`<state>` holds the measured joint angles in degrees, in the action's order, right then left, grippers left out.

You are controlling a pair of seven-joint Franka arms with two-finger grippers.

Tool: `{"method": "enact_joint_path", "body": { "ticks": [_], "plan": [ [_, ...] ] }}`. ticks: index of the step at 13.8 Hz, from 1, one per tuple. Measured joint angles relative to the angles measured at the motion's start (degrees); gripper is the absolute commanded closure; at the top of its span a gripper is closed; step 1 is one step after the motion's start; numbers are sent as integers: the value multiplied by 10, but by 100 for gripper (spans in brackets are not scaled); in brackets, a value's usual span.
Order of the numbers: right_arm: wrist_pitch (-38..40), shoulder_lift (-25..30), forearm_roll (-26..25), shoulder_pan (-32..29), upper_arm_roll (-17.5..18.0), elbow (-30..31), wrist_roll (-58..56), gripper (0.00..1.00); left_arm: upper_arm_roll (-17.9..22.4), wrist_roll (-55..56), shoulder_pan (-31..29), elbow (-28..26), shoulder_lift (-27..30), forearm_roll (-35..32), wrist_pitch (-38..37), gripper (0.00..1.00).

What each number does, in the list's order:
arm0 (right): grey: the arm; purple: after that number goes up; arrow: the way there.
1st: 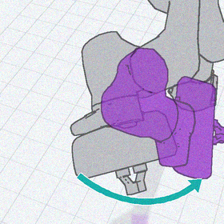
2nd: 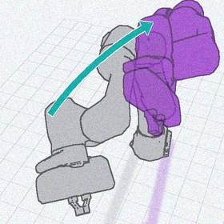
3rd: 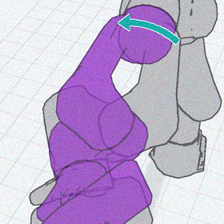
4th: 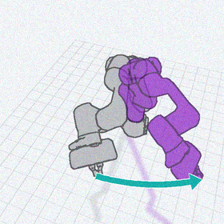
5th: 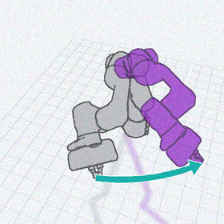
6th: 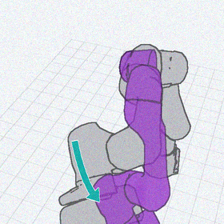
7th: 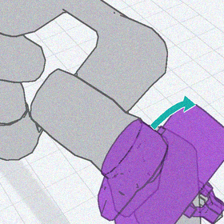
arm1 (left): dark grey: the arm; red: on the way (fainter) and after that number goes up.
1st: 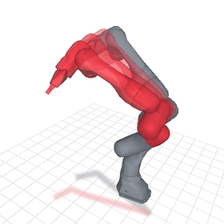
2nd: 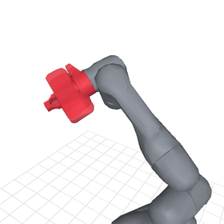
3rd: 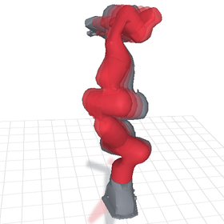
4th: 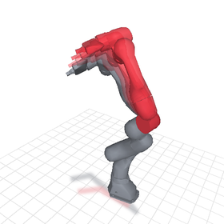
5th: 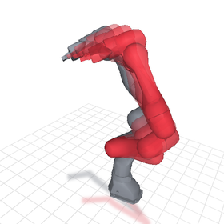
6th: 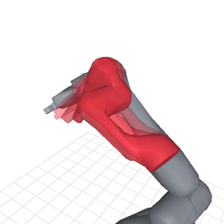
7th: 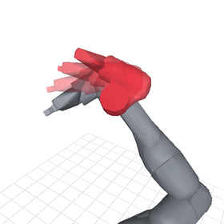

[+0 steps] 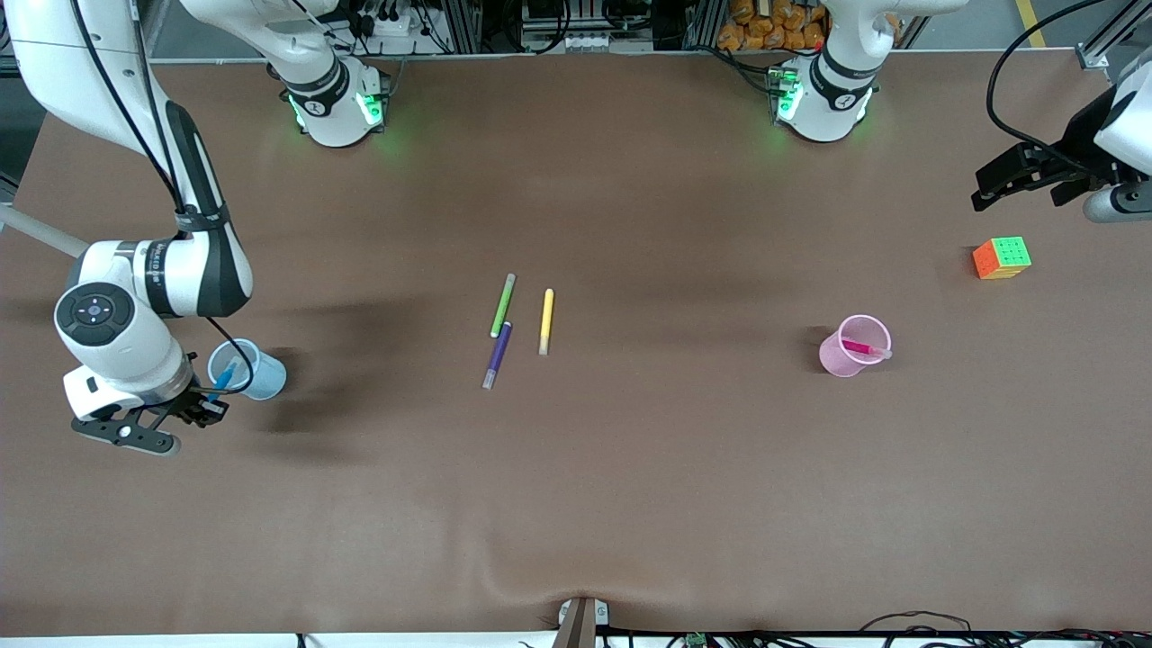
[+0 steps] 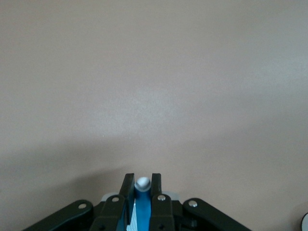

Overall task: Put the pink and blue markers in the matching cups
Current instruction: 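Release the blue marker into the blue cup with the right gripper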

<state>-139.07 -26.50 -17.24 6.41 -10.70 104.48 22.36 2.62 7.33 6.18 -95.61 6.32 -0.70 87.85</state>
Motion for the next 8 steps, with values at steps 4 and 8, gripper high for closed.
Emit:
{"method": "enact_joint_path", "body": {
  "ticks": [4,8],
  "plan": [
    [-4,10,0,0,0,22,0,100,0,0,0,0,1,0,0,0],
    [-6,12,0,0,0,33,0,100,-1,0,0,1,2,0,0,0]
  ]
}}
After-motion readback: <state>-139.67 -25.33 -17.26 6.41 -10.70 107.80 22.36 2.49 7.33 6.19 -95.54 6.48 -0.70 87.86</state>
